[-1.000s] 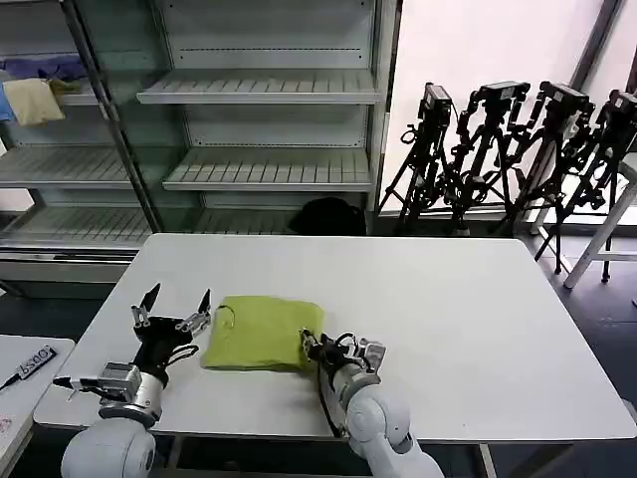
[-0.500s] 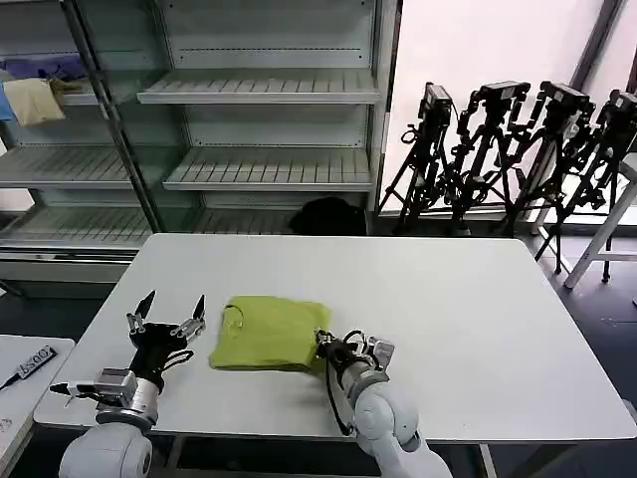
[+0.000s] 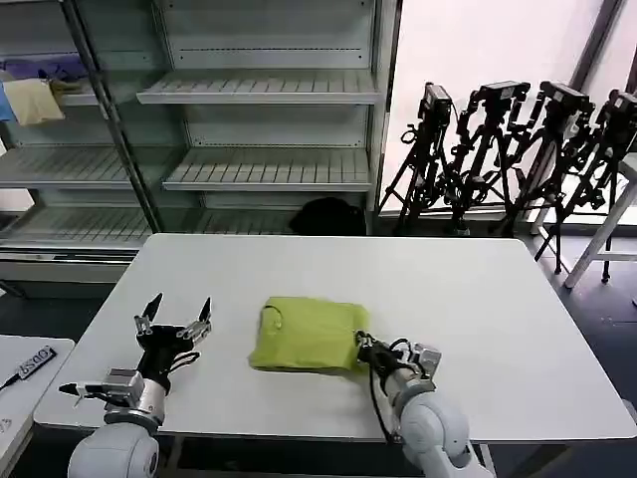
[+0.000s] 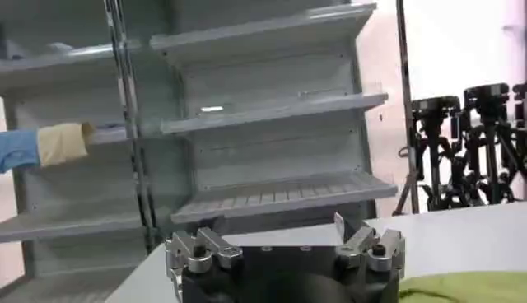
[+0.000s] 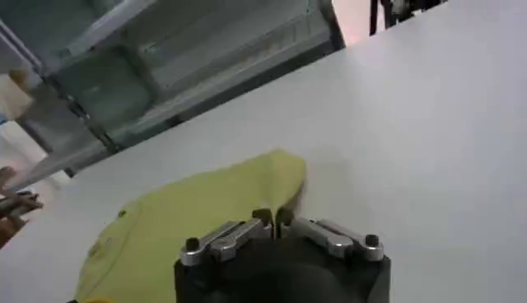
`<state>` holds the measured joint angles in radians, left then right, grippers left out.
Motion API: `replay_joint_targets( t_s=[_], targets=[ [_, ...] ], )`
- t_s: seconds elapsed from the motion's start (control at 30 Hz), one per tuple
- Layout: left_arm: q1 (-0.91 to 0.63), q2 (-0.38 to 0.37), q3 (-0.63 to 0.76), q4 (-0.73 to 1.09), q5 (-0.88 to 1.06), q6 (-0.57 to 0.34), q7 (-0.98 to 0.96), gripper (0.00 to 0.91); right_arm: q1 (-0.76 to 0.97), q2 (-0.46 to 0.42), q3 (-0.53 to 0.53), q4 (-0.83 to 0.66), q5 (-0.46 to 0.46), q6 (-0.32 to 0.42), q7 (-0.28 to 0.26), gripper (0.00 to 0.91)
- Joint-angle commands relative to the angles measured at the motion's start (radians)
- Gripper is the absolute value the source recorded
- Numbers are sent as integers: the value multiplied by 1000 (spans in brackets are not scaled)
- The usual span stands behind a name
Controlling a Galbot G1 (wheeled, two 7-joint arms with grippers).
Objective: Fold and organize the clothes.
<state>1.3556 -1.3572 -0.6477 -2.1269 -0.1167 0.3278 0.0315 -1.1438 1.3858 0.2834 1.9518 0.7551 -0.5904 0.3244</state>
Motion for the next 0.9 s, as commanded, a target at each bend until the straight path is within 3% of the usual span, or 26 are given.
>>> replay_joint_targets(
  t_s=[0.03,0.17,0.2,0.23,0.4,0.53,0.6,0.63,0.8,0.9],
  targets=[
    [7,-2,3,6,-3,-1,0,907,-25,-128,102,44,12,1,-27,0],
    [12,-2,-2,6,-4,-1,0,907,-22,-143,99,31,-8,1,-46,0],
    [13,-1,-4,6,-4,-1,0,907,-24,-140,96,30,-19,1,-49,322],
    [14,-1,-7,6,-5,-1,0,907,-27,-135,93,28,-43,2,-56,907],
    [17,1,-9,5,-13,-2,1,907,-51,-115,85,27,-155,5,-62,907],
    [12,3,-6,8,-30,-4,3,907,-93,-98,147,66,-355,8,-123,907],
    [7,3,-3,14,-41,-5,7,907,-117,-63,234,93,-526,10,-199,907],
    [4,3,0,17,-52,-8,13,907,-125,-66,267,98,-559,11,-217,907],
    [-6,9,12,36,-80,-26,31,907,-134,-107,378,121,-591,13,-267,907],
    [-16,18,17,62,-117,-29,41,907,-137,-146,444,111,-658,39,-314,907]
  ],
)
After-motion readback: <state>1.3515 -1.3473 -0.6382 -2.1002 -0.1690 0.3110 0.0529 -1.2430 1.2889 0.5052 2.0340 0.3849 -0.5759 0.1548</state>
